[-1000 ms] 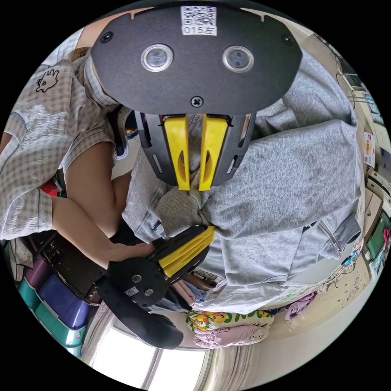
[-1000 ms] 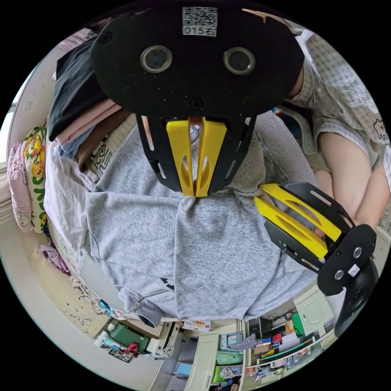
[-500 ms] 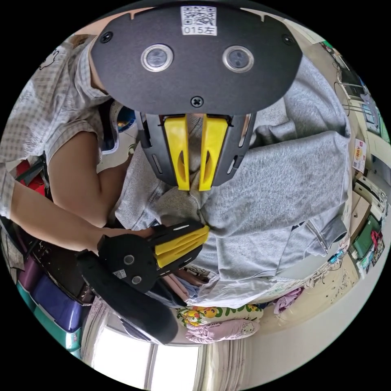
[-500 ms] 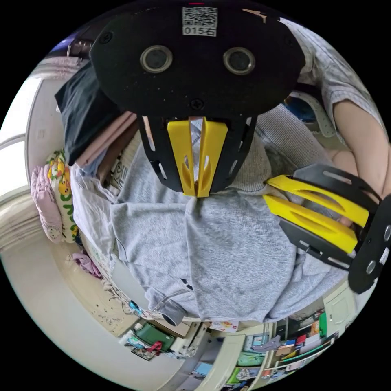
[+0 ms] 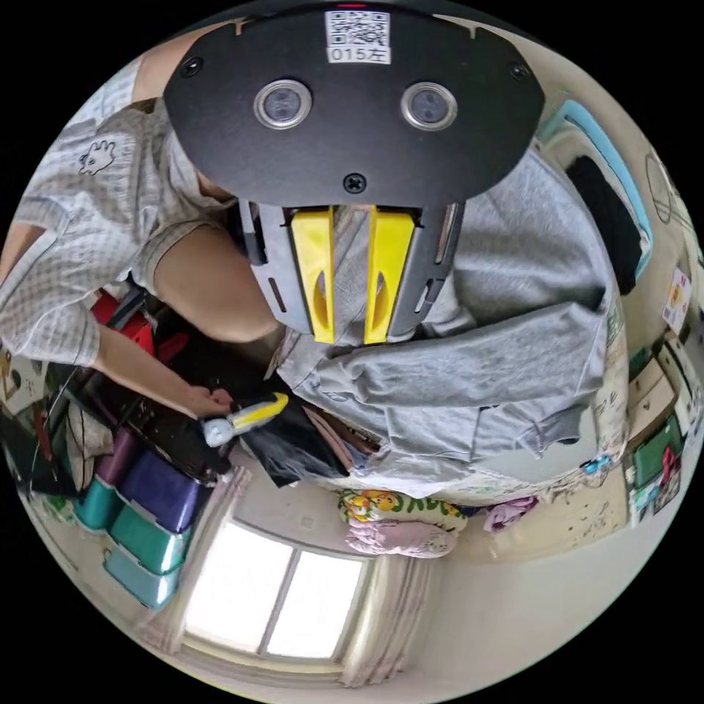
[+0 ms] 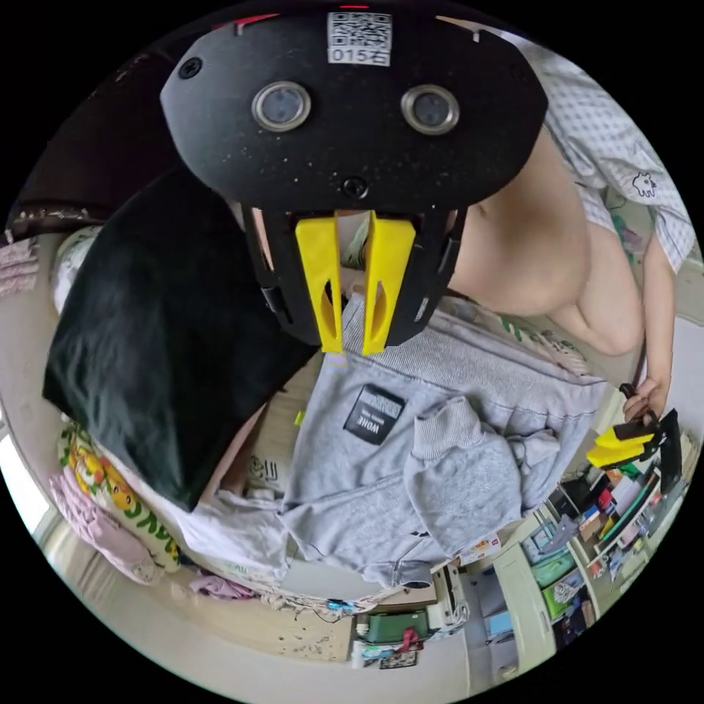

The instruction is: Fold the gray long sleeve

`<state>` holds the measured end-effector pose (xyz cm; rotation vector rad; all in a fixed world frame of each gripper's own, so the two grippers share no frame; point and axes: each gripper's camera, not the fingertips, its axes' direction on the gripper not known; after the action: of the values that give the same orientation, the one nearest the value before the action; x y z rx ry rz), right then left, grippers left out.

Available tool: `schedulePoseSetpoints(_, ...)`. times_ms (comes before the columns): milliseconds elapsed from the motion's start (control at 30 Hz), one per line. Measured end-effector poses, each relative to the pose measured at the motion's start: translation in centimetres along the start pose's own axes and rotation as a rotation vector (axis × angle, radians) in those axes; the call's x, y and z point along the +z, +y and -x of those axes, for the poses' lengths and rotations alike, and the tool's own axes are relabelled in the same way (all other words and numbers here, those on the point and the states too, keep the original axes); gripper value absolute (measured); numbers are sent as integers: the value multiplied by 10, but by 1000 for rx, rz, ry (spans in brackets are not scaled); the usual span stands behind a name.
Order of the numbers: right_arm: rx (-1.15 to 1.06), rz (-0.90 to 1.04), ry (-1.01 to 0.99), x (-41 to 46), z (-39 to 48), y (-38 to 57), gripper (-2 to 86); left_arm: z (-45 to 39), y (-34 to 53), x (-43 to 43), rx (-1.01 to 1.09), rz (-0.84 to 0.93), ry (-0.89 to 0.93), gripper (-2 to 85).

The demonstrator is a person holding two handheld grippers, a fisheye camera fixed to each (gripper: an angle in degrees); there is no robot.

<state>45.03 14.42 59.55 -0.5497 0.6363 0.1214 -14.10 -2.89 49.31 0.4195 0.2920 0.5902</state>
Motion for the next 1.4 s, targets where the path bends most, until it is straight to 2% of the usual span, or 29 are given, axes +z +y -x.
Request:
schedulePoseSetpoints(100, 53, -1, -135, 12, -27, 22, 104, 16, 23, -50, -110, -46, 2, 99)
schedulePoseSetpoints(200, 118, -55, -222, 20, -49, 26, 114, 26, 75, -82, -268, -21, -200, 124)
schedulePoseSetpoints(267, 175, -83, -256, 25, -61, 23, 113, 44, 129, -99, -494, -18, -323, 131)
schedulePoseSetpoints(367, 194, -87, -233, 29, -69, 20, 99, 60, 183, -107, -707, -73, -274, 130)
schedulePoseSetpoints(467, 165, -89, -221, 26, -77, 24, 64, 72, 197, -91, -781, -40, -206, 116)
schedulePoseSetpoints(500, 155, -84, -210, 25, -79, 24, 59, 75, 197, -86, -790, -19, -190, 110)
schedulePoseSetpoints(567, 105, -65, -208, 18, -85, 27, 32, 82, 194, -74, -805, 53, -224, 28)
schedulePoseSetpoints(767, 22, -31, -130, -2, -99, 43, -6, 77, 214, -105, -819, 28, -329, -1)
schedulePoseSetpoints(833, -13, -3, -93, 4, -99, 46, -7, 78, 224, -107, -840, 27, -337, -2)
schedulePoseSetpoints(1000, -116, 47, -27, 15, -94, 46, 7, 87, 221, -76, -813, 154, -375, 10)
schedulePoseSetpoints(1200, -162, 92, -228, -16, -142, 36, 63, 93, 202, -88, -703, 237, -314, 87)
schedulePoseSetpoints(1300, -157, -52, -220, -57, -179, 16, 64, 100, 178, -125, -654, 209, -424, 108)
schedulePoseSetpoints(1400, -181, -239, -192, -80, -195, -42, 71, 130, 129, -142, -588, 183, -483, 115)
